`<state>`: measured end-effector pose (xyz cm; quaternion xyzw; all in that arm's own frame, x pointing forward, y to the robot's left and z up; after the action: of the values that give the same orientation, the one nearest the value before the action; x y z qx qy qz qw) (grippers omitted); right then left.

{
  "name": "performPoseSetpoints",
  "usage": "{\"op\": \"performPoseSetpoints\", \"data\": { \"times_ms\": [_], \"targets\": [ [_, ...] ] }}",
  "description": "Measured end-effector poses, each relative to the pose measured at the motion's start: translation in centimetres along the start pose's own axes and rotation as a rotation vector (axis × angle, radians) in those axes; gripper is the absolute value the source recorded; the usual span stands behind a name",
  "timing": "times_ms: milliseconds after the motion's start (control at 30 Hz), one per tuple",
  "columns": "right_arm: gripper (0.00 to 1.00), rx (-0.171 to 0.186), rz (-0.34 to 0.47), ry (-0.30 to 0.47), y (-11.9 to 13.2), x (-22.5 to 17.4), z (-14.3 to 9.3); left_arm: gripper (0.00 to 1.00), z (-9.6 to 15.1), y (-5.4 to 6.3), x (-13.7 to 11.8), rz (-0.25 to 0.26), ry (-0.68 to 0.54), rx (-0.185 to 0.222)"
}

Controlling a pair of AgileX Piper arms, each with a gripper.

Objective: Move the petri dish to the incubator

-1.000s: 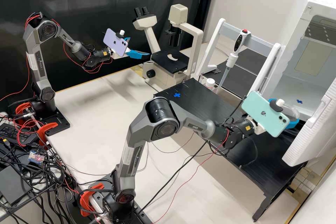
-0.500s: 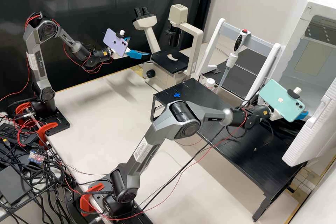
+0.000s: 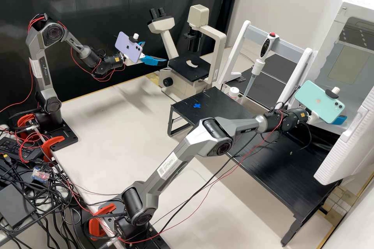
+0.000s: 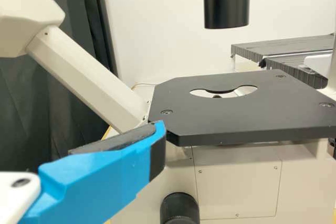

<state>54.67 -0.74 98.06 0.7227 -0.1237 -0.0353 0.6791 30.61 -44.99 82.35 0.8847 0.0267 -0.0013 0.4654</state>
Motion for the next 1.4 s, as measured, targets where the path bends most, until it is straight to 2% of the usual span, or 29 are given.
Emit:
{"op": "performPoseSetpoints", "data": {
  "times_ms": [267,300,600,733,933,1033,1100,1200,1233,1267,1300,1333,1367,1400],
  "targets": [
    [0.00,-0.012,0.011,-0.011,0.0,1.0,0.3,1.00,0.0,0.0,0.0,0.000,0.000,0.000],
    [1.00,-0.017,0.012,-0.012,0.0,1.1,0.2,1.00,0.0,0.0,0.0,0.000,0.000,0.000],
    [1.00,-0.028,0.005,-0.027,-0.1,1.1,0.3,1.00,0.0,0.0,0.0,0.000,0.000,0.000],
    [1.00,-0.066,0.006,-0.028,-0.1,1.1,0.3,1.00,0.0,0.0,0.0,0.000,0.000,0.000],
    [1.00,-0.066,-0.011,-0.047,-0.7,1.2,1.0,1.00,0.0,0.0,0.0,0.000,0.000,0.000],
    [1.00,-0.054,-0.031,-0.053,-1.6,1.2,1.8,1.00,0.0,0.0,0.0,0.000,0.000,0.000],
    [1.00,-0.033,-0.037,-0.037,-1.7,0.9,1.9,1.00,0.0,0.0,0.0,0.000,0.000,0.000],
    [1.00,-0.054,-0.037,-0.017,-1.3,0.0,1.9,1.00,0.0,0.0,0.0,0.000,0.000,0.000],
    [1.00,-0.056,-0.032,-0.011,-1.2,-0.2,1.9,1.00,0.0,0.0,0.0,0.000,0.000,0.000],
    [1.00,-0.044,-0.021,-0.007,-0.9,-0.5,1.9,1.00,0.0,0.0,0.0,0.000,0.000,0.000],
    [1.00,-0.058,-0.014,-0.003,-0.9,-0.8,2.1,1.00,0.0,0.0,0.0,0.000,0.000,0.000],
    [1.00,-0.047,-0.001,-0.001,-0.5,-1.2,2.2,1.00,0.0,0.0,0.0,0.000,0.000,0.000],
    [1.00,-0.057,0.010,-0.002,-0.5,-1.6,2.6,1.00,0.0,0.0,0.0,0.000,0.000,0.000],
    [1.00,-0.045,0.023,-0.005,-0.2,-2.0,2.6,1.00,0.0,0.0,0.0,0.000,0.000,0.000]
  ]
}}
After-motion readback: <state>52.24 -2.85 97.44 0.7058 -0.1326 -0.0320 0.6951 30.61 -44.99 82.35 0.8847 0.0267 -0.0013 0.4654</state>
